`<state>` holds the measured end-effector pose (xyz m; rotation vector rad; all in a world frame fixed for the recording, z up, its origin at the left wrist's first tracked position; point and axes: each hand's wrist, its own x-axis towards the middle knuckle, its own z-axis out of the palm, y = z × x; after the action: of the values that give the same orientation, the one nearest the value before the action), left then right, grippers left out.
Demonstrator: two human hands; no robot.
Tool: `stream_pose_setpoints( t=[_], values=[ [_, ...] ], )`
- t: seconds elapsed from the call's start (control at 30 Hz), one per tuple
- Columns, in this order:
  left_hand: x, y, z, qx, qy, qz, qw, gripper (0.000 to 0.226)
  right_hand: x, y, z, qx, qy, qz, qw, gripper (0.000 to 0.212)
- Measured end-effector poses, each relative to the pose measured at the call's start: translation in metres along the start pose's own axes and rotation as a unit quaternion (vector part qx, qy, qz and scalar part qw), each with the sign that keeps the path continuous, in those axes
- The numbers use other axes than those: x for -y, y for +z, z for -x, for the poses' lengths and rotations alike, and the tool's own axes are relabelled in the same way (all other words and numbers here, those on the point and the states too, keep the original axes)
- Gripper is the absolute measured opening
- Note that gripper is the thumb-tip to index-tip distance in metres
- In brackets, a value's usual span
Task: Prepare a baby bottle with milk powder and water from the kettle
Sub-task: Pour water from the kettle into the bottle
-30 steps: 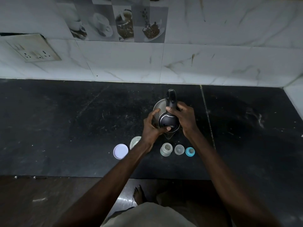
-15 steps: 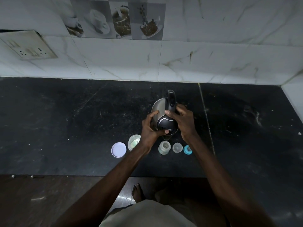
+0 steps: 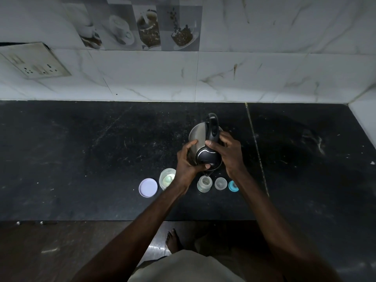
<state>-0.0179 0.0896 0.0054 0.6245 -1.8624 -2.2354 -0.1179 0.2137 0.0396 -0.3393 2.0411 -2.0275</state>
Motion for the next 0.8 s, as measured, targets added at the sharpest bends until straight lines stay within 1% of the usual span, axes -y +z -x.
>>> stream_pose_setpoints(
  t=[0.1, 0.37, 0.8],
  values=[
    [0.0003, 0.0005, 0.0011, -0.001, 0.001, -0.002, 1.0, 0.098, 0.0011, -0.0008, 0.0013, -0.007, 0.004, 0.007, 1.0, 0.023],
    [-0.0009, 0.0016, 0.0026, -0.001, -0.002, -0.005, 1.0, 0.098, 0.0043, -0.0019, 0.0029, -0.017, 0.008, 0.022, 1.0, 0.028],
    [-0.005, 0.0031, 0.0089, -0.008, -0.002, -0.01, 1.0, 0.1, 0.0072, -0.0022, 0.0081, -0.021, 0.018, 0.026, 0.999, 0.03]
  ],
)
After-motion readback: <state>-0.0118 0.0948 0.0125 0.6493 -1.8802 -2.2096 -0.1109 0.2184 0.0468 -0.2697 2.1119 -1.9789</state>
